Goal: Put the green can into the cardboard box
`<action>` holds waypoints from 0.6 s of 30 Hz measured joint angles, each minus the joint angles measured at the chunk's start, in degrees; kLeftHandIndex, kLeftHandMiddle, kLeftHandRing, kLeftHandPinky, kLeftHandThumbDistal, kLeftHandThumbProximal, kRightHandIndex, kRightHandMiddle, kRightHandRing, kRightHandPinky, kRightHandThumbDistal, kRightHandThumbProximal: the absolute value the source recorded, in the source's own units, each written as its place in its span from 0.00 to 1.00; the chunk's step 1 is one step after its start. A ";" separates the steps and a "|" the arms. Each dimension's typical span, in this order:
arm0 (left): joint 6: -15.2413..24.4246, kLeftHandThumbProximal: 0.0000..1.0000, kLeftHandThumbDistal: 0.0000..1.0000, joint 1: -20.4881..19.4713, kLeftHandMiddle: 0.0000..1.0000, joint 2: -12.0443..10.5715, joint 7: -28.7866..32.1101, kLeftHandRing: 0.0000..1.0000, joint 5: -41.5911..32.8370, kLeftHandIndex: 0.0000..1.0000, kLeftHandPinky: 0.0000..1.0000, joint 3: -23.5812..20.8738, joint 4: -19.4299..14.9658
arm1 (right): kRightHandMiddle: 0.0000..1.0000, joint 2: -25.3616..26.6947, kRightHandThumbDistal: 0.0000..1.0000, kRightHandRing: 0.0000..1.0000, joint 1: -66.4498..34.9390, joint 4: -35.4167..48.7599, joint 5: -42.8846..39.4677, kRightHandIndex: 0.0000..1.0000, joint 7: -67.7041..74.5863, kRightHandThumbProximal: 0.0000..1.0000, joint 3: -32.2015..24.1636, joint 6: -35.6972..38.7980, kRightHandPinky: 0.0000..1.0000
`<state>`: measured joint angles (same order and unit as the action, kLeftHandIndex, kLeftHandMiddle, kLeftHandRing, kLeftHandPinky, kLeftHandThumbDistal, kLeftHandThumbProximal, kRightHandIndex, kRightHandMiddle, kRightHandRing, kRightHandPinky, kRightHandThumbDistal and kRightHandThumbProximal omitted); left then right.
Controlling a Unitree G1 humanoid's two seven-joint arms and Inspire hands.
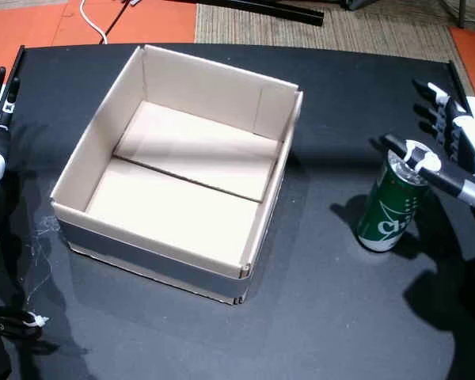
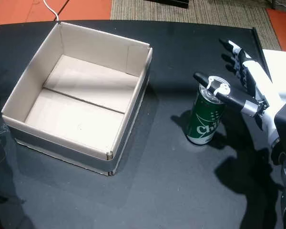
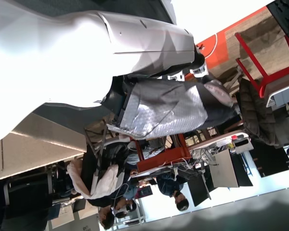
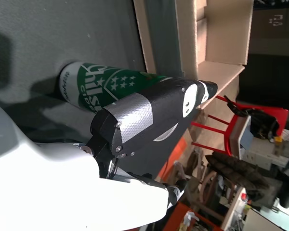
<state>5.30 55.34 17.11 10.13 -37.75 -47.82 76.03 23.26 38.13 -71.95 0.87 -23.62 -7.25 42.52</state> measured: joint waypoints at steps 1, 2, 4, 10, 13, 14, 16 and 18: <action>0.00 0.91 0.00 0.00 0.49 0.00 0.03 0.59 0.00 0.45 0.78 0.02 0.00 | 1.00 0.05 1.00 1.00 -0.01 -0.03 0.34 1.00 0.00 0.47 0.20 -0.08 1.00; 0.00 0.91 0.00 0.00 0.49 0.00 0.03 0.58 0.00 0.45 0.77 0.04 0.00 | 1.00 0.13 1.00 1.00 -0.04 -0.04 0.79 1.00 -0.01 0.48 0.51 -0.11 1.00; 0.00 0.91 0.00 0.00 0.49 0.00 0.03 0.58 -0.02 0.46 0.76 0.02 0.00 | 1.00 0.47 1.00 1.00 -0.16 -0.01 1.88 1.00 0.08 0.48 1.52 -0.11 1.00; 0.01 0.85 0.00 0.00 0.50 0.00 -0.16 0.61 -0.03 0.47 0.77 -0.02 0.00 | 1.00 2.23 1.00 1.00 -0.86 0.93 3.86 1.00 1.04 0.45 2.80 0.66 1.00; 0.01 0.83 0.00 0.00 0.52 0.00 -0.15 0.62 -0.05 0.49 0.80 -0.10 0.00 | 1.00 3.85 1.00 1.00 -0.80 1.95 5.11 1.00 0.91 0.42 4.33 0.36 1.00; 0.01 0.83 0.00 0.00 0.51 -0.01 -0.12 0.61 -0.04 0.49 0.79 -0.10 0.00 | 1.00 4.61 1.00 1.00 -0.70 2.58 5.58 0.99 0.72 0.43 4.89 -0.21 1.00; 0.01 0.82 0.00 0.00 0.52 -0.03 -0.12 0.61 -0.03 0.49 0.79 -0.09 0.00 | 0.99 6.53 1.00 1.00 0.01 4.07 7.08 0.99 0.56 0.41 6.45 -1.52 1.00; 0.03 0.82 0.00 0.00 0.52 -0.04 -0.12 0.61 -0.03 0.49 0.77 -0.10 0.00 | 0.99 8.31 1.00 1.00 0.37 5.51 8.17 0.98 0.31 0.40 7.33 -2.76 1.00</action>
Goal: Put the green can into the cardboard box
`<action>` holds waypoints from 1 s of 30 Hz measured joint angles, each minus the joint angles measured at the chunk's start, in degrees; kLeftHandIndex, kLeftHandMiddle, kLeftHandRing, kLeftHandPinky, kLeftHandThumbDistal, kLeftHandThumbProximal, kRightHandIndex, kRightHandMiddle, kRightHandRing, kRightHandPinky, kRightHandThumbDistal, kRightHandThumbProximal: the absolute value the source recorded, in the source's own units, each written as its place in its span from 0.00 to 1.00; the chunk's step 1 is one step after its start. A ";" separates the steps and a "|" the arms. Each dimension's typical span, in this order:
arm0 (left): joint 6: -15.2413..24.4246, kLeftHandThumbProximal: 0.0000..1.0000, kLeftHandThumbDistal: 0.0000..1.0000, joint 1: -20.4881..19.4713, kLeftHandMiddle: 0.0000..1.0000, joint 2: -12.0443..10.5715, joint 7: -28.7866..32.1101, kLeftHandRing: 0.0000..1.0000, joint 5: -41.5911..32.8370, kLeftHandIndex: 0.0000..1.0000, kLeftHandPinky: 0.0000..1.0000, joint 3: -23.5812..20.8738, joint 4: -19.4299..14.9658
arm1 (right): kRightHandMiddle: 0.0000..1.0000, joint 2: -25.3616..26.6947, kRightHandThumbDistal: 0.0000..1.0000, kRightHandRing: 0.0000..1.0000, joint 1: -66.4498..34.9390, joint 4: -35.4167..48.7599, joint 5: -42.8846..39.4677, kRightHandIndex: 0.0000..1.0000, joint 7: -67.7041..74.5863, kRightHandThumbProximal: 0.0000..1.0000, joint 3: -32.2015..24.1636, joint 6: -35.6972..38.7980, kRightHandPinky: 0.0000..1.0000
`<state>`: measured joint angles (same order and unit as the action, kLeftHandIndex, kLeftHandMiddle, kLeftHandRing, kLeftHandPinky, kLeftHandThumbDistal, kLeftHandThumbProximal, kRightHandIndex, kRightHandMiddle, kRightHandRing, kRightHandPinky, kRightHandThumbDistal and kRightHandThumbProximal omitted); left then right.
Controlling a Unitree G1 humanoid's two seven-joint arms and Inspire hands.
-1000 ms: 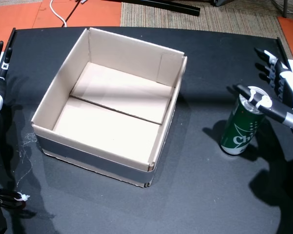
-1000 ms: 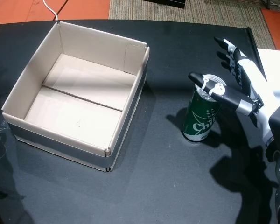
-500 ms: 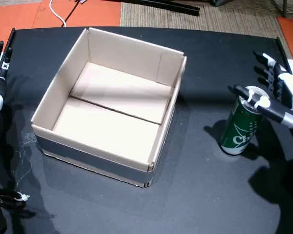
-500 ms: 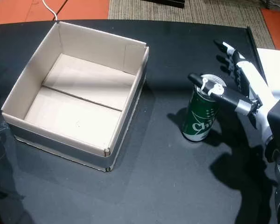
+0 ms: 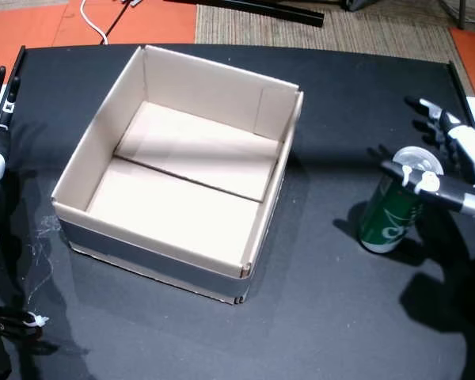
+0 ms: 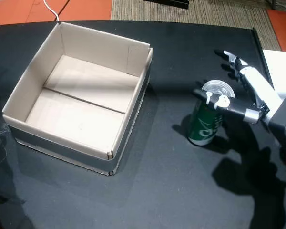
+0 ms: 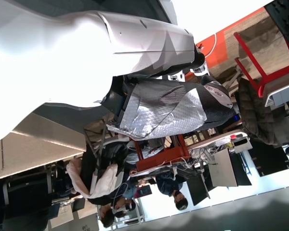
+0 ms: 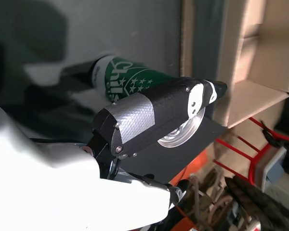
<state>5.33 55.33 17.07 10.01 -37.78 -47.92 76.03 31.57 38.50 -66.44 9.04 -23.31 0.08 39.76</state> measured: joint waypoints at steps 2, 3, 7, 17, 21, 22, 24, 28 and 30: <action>0.08 0.79 0.00 0.00 0.48 0.00 -0.07 0.57 -0.01 0.45 0.73 -0.01 0.00 | 0.98 1.02 1.00 1.00 0.20 0.75 0.26 0.97 -0.65 0.41 0.73 -0.47 1.00; 0.09 0.78 0.00 0.00 0.48 -0.01 -0.32 0.57 -0.01 0.45 0.73 -0.01 0.00 | 0.98 1.26 1.00 1.00 0.28 0.99 0.26 0.97 -0.93 0.41 0.93 -0.70 1.00; 0.09 0.78 0.00 0.00 0.50 -0.07 -0.62 0.59 -0.03 0.46 0.75 -0.08 0.00 | 0.99 1.92 1.00 1.00 0.84 1.12 0.21 0.97 -1.86 0.43 1.12 -1.91 1.00; 0.11 0.83 0.00 -0.02 0.46 -0.05 -0.34 0.57 -0.01 0.42 0.75 -0.07 0.00 | 0.99 -1.60 1.00 1.00 1.72 -2.88 -0.75 0.96 1.50 0.55 -0.62 -2.80 1.00; 0.11 0.81 0.00 -0.02 0.44 -0.18 -0.65 0.54 -0.01 0.41 0.73 -0.06 0.00 | 0.99 -3.22 1.00 1.00 1.79 -3.00 -1.88 0.97 1.03 0.56 -1.34 -2.65 1.00; 0.11 0.81 0.00 -0.02 0.45 -0.19 -0.84 0.54 0.00 0.42 0.74 -0.04 0.00 | 0.99 -3.42 1.00 1.00 1.79 -3.00 -2.34 0.97 0.48 0.54 -1.72 -2.40 1.00; 0.12 0.79 0.00 -0.02 0.47 -0.24 -0.85 0.56 0.00 0.44 0.76 -0.03 0.00 | 1.00 -3.87 1.00 1.00 1.72 -2.94 -4.27 0.98 -1.50 0.52 -3.10 -1.63 1.00; 0.15 0.74 0.02 -0.03 0.52 -0.25 -0.83 0.61 -0.01 0.49 0.78 -0.03 0.00 | 0.99 -4.90 1.00 1.00 1.45 -1.85 -9.22 0.97 -6.96 0.57 -5.97 0.13 1.00; 0.15 0.70 0.03 -0.03 0.51 -0.26 -0.73 0.60 0.00 0.49 0.75 -0.03 0.00 | 0.98 -5.50 1.00 1.00 1.33 -0.98 -10.89 0.97 -9.05 0.57 -6.80 0.67 1.00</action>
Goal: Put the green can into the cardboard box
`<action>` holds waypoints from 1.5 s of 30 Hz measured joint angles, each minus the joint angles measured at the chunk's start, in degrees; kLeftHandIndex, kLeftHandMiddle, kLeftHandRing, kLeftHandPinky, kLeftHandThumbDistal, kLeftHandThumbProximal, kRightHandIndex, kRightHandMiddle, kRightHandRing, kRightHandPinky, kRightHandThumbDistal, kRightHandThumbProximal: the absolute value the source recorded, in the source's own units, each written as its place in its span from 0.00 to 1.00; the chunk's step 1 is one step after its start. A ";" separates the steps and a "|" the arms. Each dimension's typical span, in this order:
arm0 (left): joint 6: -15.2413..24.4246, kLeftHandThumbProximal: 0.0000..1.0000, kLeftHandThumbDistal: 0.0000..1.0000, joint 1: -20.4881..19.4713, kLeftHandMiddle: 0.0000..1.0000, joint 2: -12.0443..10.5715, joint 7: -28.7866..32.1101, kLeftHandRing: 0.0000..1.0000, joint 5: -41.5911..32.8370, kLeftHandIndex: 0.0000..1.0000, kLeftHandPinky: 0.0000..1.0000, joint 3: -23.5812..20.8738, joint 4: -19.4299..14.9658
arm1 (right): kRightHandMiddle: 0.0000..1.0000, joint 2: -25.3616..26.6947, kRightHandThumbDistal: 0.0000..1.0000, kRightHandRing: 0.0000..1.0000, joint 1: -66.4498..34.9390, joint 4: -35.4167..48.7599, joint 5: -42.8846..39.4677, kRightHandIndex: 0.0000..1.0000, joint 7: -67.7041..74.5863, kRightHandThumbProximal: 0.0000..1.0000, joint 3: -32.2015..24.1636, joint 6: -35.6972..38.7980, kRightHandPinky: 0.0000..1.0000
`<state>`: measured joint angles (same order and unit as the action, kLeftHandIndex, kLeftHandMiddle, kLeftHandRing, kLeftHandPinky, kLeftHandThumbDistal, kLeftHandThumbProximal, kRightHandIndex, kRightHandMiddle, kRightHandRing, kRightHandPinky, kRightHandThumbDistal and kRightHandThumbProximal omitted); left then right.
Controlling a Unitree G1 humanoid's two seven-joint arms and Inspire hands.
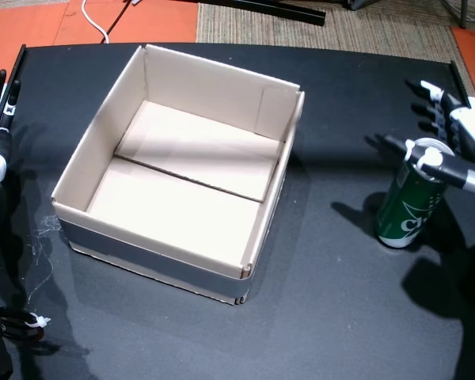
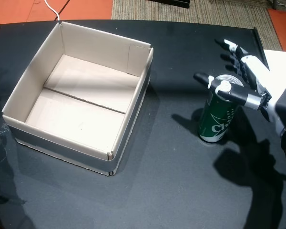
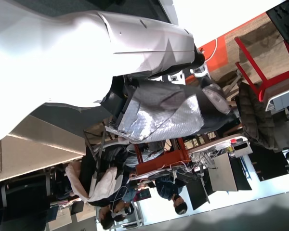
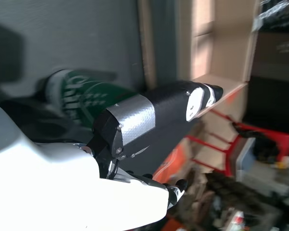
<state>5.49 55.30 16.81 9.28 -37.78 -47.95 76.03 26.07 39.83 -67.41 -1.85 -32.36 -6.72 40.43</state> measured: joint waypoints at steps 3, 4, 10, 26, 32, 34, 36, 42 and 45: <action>0.03 0.70 0.02 0.00 0.51 -0.01 -0.15 0.59 0.03 0.48 0.75 0.14 0.00 | 0.99 -0.69 1.00 1.00 -0.04 1.67 -1.53 0.98 -2.39 0.55 -0.91 0.48 1.00; 0.03 0.70 0.01 0.00 0.52 -0.01 -0.31 0.59 0.03 0.48 0.76 0.15 0.00 | 0.99 -0.80 1.00 1.00 -0.05 2.12 -2.09 0.98 -3.22 0.54 -1.07 0.68 1.00; 0.03 0.75 0.00 0.00 0.51 -0.01 -0.32 0.61 -0.01 0.48 0.80 0.10 0.00 | 0.99 -0.89 1.00 1.00 -0.42 3.62 -2.65 0.99 -4.73 0.56 -1.43 1.41 1.00; 0.02 0.87 0.00 0.00 0.46 0.00 -0.20 0.52 -0.01 0.41 0.71 0.05 0.00 | 1.00 0.78 1.00 1.00 -18.48 15.01 9.33 1.00 16.56 0.49 -0.02 8.09 1.00; 0.01 0.88 0.00 0.00 0.44 -0.02 0.28 0.53 -0.03 0.41 0.74 -0.12 0.00 | 1.00 1.32 1.00 1.00 -19.84 15.08 12.07 1.00 22.20 0.51 1.30 6.95 1.00; 0.01 0.86 0.00 0.00 0.43 -0.02 0.29 0.53 -0.02 0.40 0.72 -0.12 0.00 | 1.00 1.33 1.00 1.00 -19.83 15.05 12.08 1.00 22.78 0.51 1.42 6.75 1.00; 0.01 0.84 0.00 0.00 0.43 -0.01 0.29 0.53 -0.03 0.40 0.71 -0.17 0.00 | 1.00 1.33 1.00 1.00 -19.82 14.89 12.08 1.00 23.15 0.51 1.56 6.60 1.00; 0.01 0.87 0.00 -0.01 0.45 0.00 0.31 0.56 0.00 0.42 0.76 -0.21 0.00 | 1.00 1.32 1.00 1.00 -18.32 11.29 11.96 1.00 23.14 0.50 1.89 4.68 1.00; 0.01 0.88 0.00 -0.02 0.45 0.03 0.54 0.54 0.01 0.41 0.75 -0.17 0.00 | 1.00 1.31 1.00 1.00 -15.94 9.35 11.72 1.00 22.85 0.51 2.14 3.66 1.00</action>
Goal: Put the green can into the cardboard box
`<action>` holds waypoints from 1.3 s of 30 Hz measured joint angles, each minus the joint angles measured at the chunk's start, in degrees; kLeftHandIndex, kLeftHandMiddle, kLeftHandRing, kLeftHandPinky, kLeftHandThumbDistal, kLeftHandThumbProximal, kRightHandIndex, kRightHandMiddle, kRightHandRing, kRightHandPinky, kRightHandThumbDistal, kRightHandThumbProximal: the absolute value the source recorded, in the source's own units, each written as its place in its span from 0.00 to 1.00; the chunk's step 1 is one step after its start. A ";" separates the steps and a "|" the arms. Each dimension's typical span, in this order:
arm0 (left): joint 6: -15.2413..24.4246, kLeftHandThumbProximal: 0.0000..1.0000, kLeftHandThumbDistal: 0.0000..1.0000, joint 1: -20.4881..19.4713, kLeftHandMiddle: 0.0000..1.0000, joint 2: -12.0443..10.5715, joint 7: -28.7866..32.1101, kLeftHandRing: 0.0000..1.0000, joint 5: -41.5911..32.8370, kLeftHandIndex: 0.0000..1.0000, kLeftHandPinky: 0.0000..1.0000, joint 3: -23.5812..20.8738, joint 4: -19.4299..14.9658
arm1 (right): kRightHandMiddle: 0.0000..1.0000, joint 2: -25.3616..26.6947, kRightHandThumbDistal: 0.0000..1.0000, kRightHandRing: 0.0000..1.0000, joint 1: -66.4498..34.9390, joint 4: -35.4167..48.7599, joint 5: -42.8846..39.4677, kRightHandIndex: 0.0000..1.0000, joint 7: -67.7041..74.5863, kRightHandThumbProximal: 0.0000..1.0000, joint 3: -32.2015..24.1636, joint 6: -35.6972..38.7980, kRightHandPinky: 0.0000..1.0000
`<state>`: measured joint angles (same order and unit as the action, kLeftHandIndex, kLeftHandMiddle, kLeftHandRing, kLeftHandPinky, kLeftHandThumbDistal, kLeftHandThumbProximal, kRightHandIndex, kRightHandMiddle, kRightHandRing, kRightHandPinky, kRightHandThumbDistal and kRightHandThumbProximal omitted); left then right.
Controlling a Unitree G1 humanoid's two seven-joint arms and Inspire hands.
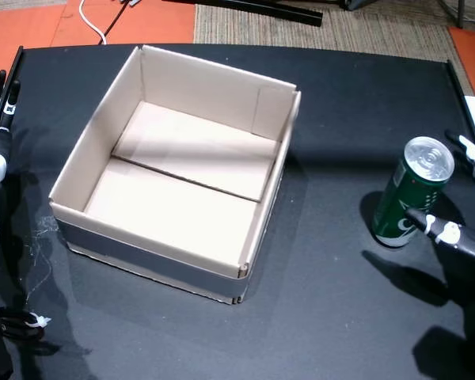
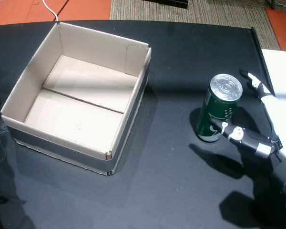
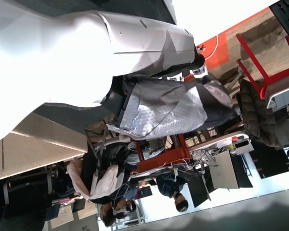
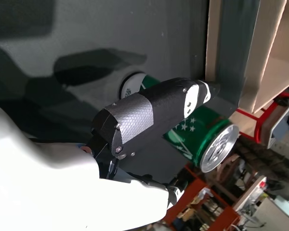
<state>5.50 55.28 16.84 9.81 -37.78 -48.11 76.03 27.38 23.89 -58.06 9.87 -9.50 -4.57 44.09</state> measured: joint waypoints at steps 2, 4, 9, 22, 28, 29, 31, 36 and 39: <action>0.01 0.87 0.00 0.00 0.44 0.00 -0.05 0.53 0.01 0.40 0.73 0.05 0.00 | 1.00 0.00 1.00 1.00 2.03 -1.31 -0.14 1.00 -0.82 0.51 0.40 -0.51 1.00; 0.02 0.87 0.00 0.00 0.44 0.00 -0.23 0.53 0.00 0.40 0.71 0.03 0.00 | 1.00 -0.01 1.00 1.00 4.14 -2.99 -0.48 1.00 -2.55 0.55 0.93 -1.57 1.00; 0.02 0.87 0.00 0.00 0.45 0.00 -0.62 0.52 -0.03 0.41 0.74 -0.10 0.00 | 1.00 -0.04 1.00 1.00 9.55 -7.58 -0.81 1.00 -7.05 0.55 1.45 -6.02 1.00; 0.03 0.88 0.00 -0.01 0.43 0.01 -0.42 0.51 -0.10 0.40 0.73 -0.44 0.00 | 1.00 -0.42 1.00 1.00 12.52 -9.81 -0.83 1.00 -10.14 0.53 1.49 -9.73 1.00; 0.03 0.91 0.00 -0.02 0.41 0.01 -0.37 0.49 -0.12 0.40 0.73 -0.51 0.00 | 1.00 -0.44 1.00 1.00 12.51 -9.81 -0.80 1.00 -9.89 0.53 1.54 -9.74 1.00; 0.03 0.91 0.00 -0.02 0.41 0.01 -0.37 0.49 -0.11 0.40 0.72 -0.51 0.00 | 1.00 -0.44 1.00 1.00 12.52 -9.81 -0.74 1.00 -9.62 0.52 1.63 -9.78 1.00; 0.07 0.91 0.00 -0.02 0.41 0.02 -0.45 0.49 -0.07 0.40 0.71 -0.47 0.00 | 1.00 -0.44 1.00 1.00 12.52 -9.81 -0.70 1.00 -9.09 0.55 1.70 -10.08 1.00; 0.14 0.96 0.00 -0.02 0.41 0.03 -0.57 0.48 -0.03 0.41 0.73 -0.45 0.00 | 1.00 -0.45 1.00 1.00 12.64 -10.04 -0.70 1.00 -8.93 0.57 1.75 -10.49 1.00; 0.16 0.95 0.00 -0.02 0.42 0.08 -0.58 0.49 -0.03 0.40 0.73 -0.44 0.00 | 1.00 -0.48 1.00 1.00 13.26 -10.51 -0.69 1.00 -8.95 0.57 1.84 -10.95 1.00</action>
<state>5.65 55.26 16.92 9.24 -37.81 -48.56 76.03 26.90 37.15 -68.57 9.18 -18.45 -2.73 33.13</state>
